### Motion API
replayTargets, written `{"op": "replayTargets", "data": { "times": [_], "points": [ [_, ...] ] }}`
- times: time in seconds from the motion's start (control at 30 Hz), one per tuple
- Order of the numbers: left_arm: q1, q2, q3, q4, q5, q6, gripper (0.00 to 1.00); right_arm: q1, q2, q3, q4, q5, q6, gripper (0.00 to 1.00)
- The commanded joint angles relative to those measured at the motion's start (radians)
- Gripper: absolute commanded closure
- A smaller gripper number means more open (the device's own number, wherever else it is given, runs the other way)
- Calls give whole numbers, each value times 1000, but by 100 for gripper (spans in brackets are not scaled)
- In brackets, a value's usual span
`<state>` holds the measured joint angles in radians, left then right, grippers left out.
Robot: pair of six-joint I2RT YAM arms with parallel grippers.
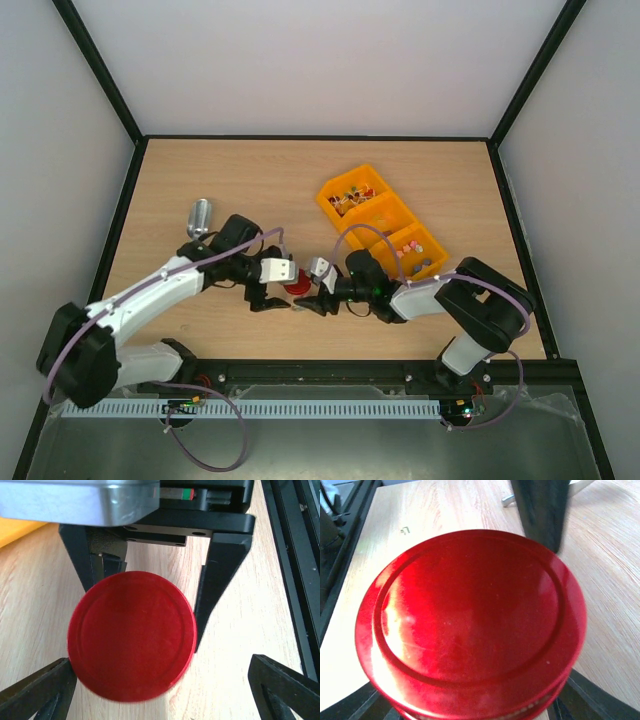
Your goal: Pack the candies
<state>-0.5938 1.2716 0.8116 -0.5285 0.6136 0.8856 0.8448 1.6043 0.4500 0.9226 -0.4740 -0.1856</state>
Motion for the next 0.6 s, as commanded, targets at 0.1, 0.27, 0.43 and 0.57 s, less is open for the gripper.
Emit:
{"op": "replayTargets", "data": {
  "times": [0.1, 0.27, 0.43, 0.57],
  "points": [
    [-24, -171, -139, 235, -114, -375, 5, 5, -1, 25, 31, 122, 79, 42],
    [-75, -169, -160, 347, -217, -572, 8, 16, 6, 29, 25, 183, 87, 42],
    [-112, -138, -156, 410, -305, -638, 8, 35, 11, 33, 27, 222, 85, 42],
    [-119, -98, -149, 436, -314, -664, 10, 44, 14, 36, 28, 242, 88, 42]
  ]
}}
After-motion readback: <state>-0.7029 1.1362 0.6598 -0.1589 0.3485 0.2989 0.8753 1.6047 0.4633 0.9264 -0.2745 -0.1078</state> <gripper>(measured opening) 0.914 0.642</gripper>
